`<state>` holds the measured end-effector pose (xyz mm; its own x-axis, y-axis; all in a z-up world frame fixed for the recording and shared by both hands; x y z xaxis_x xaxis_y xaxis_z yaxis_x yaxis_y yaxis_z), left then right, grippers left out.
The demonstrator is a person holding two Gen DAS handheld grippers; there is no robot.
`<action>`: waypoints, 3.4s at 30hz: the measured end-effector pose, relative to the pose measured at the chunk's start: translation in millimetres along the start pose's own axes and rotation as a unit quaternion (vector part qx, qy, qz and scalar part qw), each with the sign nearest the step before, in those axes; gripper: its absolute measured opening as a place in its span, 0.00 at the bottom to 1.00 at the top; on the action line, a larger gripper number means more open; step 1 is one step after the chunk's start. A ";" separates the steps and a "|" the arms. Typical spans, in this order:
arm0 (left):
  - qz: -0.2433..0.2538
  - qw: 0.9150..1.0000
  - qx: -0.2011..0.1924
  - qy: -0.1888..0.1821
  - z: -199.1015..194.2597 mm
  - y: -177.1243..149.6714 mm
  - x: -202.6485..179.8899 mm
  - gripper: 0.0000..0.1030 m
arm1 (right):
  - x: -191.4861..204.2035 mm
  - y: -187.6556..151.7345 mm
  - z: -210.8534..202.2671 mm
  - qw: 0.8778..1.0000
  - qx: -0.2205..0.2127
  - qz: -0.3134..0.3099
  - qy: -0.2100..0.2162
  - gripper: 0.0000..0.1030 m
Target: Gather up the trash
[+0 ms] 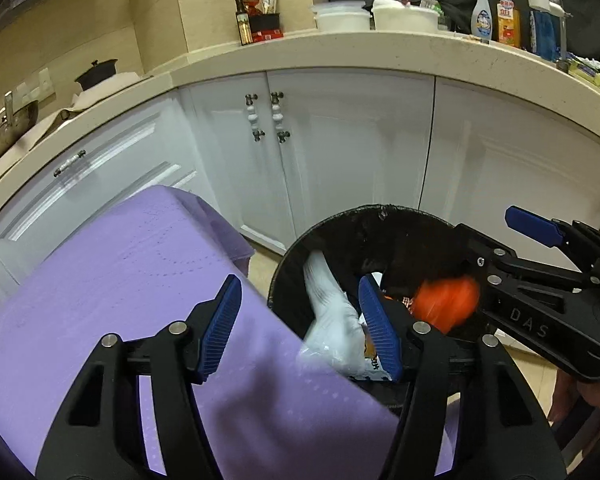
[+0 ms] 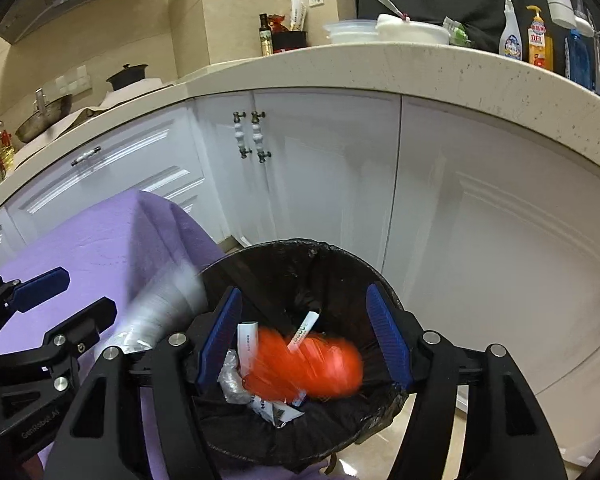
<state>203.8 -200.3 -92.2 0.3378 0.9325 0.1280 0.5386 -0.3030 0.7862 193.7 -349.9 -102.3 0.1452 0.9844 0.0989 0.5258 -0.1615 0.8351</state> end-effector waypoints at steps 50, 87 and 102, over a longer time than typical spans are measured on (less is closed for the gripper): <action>-0.068 0.993 -0.094 0.032 -133.2 -19.6 55.4 0.86 | 30.2 2.9 -129.4 0.996 -0.077 -0.034 -0.006 0.76; -0.069 0.993 -0.092 0.030 -134.7 -18.5 56.1 0.86 | 29.6 4.5 -129.7 0.996 -0.076 -0.034 -0.006 0.76; -0.071 0.993 -0.091 0.030 -133.6 -17.8 57.4 0.87 | 29.8 4.4 -130.0 0.996 -0.077 -0.034 -0.006 0.76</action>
<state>110.5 -115.1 -18.1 0.2189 0.9750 0.0387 0.4278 -0.1315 0.8943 91.4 -312.2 -25.2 0.1246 0.9917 0.0326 0.4010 -0.0804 0.9126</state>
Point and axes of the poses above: each gripper's, at about its wrist camera, not at the fingertips, and z roughly the way its jaws point, x to its left, y to its top, the point moved 6 cm from there along z, roughly the way its jaws point, and after that the axes turned 3 degrees about -x, right-handed, at the moved point
